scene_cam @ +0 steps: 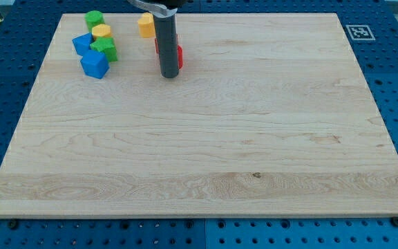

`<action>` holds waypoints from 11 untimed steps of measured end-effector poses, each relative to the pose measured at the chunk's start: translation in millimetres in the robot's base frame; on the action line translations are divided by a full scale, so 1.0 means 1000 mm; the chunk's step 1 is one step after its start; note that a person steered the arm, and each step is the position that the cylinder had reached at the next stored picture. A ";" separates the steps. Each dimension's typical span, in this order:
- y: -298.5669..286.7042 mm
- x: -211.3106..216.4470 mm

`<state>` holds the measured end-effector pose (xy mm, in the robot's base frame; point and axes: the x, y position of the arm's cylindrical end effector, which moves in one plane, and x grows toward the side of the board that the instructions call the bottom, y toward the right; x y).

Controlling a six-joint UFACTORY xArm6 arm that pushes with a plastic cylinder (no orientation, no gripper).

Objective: Separate the red star and red circle

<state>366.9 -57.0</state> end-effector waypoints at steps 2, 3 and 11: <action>-0.021 -0.017; -0.023 -0.055; -0.005 -0.041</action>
